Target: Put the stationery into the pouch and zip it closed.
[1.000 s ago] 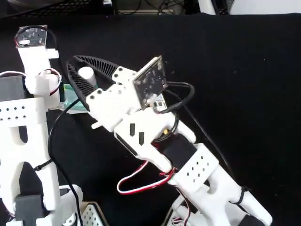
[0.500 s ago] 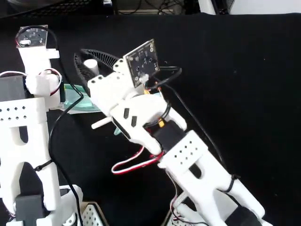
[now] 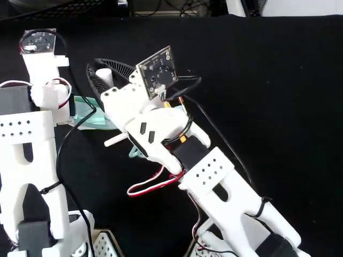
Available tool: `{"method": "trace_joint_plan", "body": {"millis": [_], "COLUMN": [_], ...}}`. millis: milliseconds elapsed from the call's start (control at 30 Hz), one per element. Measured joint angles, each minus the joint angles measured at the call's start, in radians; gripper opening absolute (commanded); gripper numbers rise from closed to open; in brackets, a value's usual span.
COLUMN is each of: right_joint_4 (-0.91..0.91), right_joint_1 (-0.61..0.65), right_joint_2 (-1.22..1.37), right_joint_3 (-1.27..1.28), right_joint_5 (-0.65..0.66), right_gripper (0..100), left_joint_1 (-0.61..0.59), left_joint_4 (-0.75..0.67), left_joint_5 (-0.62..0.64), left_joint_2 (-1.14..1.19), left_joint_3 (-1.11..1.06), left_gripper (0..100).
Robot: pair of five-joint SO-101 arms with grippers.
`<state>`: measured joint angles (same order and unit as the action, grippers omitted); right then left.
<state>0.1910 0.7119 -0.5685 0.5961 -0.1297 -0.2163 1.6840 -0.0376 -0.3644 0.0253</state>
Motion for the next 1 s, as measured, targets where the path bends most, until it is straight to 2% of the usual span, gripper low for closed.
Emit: {"method": "trace_joint_plan", "body": {"millis": [267, 633, 767, 900, 1000], "right_joint_4": [0.04, 0.057, 0.057, 0.057, 0.077], "right_joint_1": [0.002, 0.078, 0.078, 0.087, 0.089], "right_joint_2": [-0.028, -0.311, -0.316, -0.316, -0.27], "right_joint_3": [0.014, 0.292, 0.338, 0.339, 0.282], "right_joint_5": [0.046, 0.146, 0.157, 0.224, 0.241], "right_gripper": [1.2, 1.2, 1.2, 1.2, 1.8], "left_joint_1": [0.002, 0.0, 0.0, 0.0, 0.0], "left_joint_4": [0.0, 0.0, 0.0, 0.0, 0.0], "left_joint_5": [0.0, 0.0, 0.0, 0.0, 0.0], "left_joint_2": [0.0, 0.0, 0.0, 0.0, 0.0], "left_joint_3": [0.0, 0.002, 0.002, 0.002, 0.002], "left_gripper": [3, 3, 3, 3, 3]}}
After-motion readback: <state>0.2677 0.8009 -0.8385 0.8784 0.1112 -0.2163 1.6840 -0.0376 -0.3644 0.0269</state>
